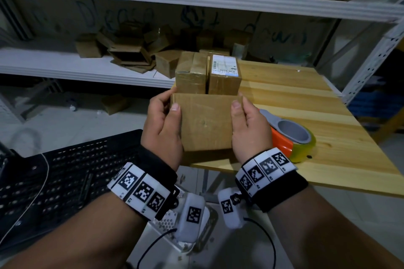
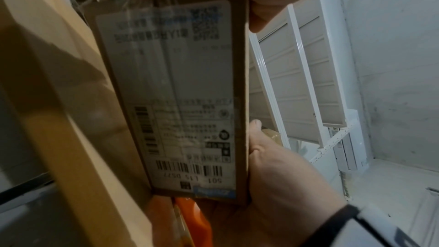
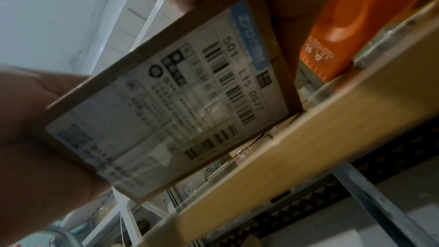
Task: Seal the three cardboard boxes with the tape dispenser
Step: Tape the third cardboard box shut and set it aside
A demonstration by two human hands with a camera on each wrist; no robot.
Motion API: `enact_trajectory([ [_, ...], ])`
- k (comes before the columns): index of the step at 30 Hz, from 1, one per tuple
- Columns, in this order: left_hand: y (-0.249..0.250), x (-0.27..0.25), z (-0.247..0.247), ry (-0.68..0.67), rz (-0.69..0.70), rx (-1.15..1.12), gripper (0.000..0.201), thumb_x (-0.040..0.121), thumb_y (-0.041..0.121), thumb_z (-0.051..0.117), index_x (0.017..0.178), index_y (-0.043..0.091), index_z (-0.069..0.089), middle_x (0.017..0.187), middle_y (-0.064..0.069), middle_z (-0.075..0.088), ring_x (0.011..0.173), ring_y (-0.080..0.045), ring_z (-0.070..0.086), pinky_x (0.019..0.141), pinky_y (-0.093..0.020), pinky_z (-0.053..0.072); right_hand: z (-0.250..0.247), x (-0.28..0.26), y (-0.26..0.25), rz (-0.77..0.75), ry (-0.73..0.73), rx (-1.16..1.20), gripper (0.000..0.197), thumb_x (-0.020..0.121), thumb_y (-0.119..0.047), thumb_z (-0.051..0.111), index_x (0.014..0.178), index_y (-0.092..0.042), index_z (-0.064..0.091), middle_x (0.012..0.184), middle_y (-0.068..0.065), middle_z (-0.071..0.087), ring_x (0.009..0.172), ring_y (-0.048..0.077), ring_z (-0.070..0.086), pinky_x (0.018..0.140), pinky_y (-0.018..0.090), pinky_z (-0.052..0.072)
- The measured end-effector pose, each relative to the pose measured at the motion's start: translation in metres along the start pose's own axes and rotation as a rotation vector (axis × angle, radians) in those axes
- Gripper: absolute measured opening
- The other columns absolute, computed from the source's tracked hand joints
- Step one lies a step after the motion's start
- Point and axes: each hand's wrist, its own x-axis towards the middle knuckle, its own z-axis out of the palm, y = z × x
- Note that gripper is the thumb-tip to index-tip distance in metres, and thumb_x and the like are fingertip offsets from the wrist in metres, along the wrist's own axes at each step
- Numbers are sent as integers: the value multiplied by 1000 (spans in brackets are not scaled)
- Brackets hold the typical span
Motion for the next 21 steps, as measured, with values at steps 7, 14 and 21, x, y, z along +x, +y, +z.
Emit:
enact_trajectory([
  [7, 1, 8, 0, -48, -104, 13, 47, 104, 35, 51, 149, 32, 39, 123, 22, 58, 114, -4, 59, 102, -47, 52, 3, -9, 4, 143, 3, 160, 58, 109, -52, 33, 120, -9, 71, 114, 15, 74, 109, 30, 69, 97, 41, 55],
  [14, -4, 12, -3, -199, -133, 221, 123, 77, 34, 86, 162, 25, -3, 123, 36, 32, 110, 21, 30, 86, 8, 27, 11, -15, -7, 187, -74, 263, 63, 105, -58, 32, 153, -22, 50, 155, -2, 53, 144, 17, 48, 121, 34, 34],
  [21, -9, 17, -3, -147, -153, 7, 81, 97, 16, 65, 161, 22, 16, 113, 27, 54, 85, 27, 58, 66, -1, 46, 19, -15, 0, 122, -55, 343, 64, 96, -69, 43, 144, -29, 58, 135, -7, 69, 127, 13, 64, 112, 48, 48],
])
